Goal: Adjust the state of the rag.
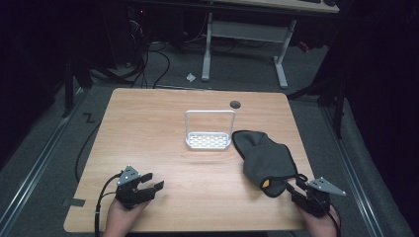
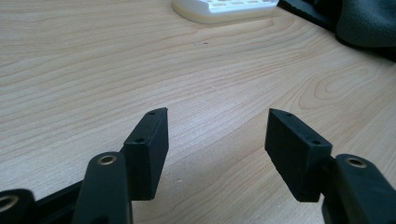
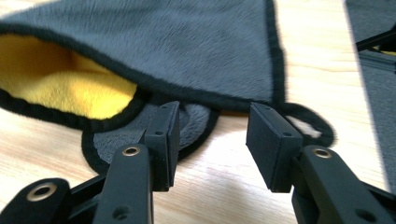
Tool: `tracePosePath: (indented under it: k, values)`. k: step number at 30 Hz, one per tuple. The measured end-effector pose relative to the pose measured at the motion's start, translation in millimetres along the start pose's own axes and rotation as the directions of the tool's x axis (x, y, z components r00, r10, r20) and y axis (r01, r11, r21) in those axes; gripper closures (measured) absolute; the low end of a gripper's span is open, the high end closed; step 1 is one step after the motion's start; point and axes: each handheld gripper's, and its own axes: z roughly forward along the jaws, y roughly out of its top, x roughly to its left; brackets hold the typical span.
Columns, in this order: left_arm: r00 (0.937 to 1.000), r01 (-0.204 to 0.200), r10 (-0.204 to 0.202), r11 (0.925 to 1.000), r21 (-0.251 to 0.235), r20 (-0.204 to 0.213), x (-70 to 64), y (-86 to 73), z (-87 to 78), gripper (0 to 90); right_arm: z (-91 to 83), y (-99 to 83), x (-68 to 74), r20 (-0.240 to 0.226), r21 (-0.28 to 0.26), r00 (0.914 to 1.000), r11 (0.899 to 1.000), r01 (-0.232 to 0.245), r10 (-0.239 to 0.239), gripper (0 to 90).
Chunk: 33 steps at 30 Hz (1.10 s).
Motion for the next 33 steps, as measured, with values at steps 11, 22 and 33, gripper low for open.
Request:
tracePosePath:
  k: [11,22,33]
  values:
    - [0.9998,-0.020,0.020,0.9996,0.020,-0.004,-4.7,-1.9,2.6,39.4,1.8,1.7,4.9,-0.009,-0.005,0.9992,0.999,0.038,-0.038,55.0]
    - [0.9998,-0.018,0.018,0.9996,0.023,-0.007,-3.4,-1.4,4.4,39.4,5.1,44.7,1.2,-0.021,-0.054,0.9983,0.997,0.054,-0.055,86.1]
    - [0.9995,-0.030,0.031,0.9995,0.012,-0.006,-6.3,-0.8,-0.9,39.2,84.1,68.5,-5.6,0.026,0.120,0.9977,0.991,0.059,-0.062,87.8]
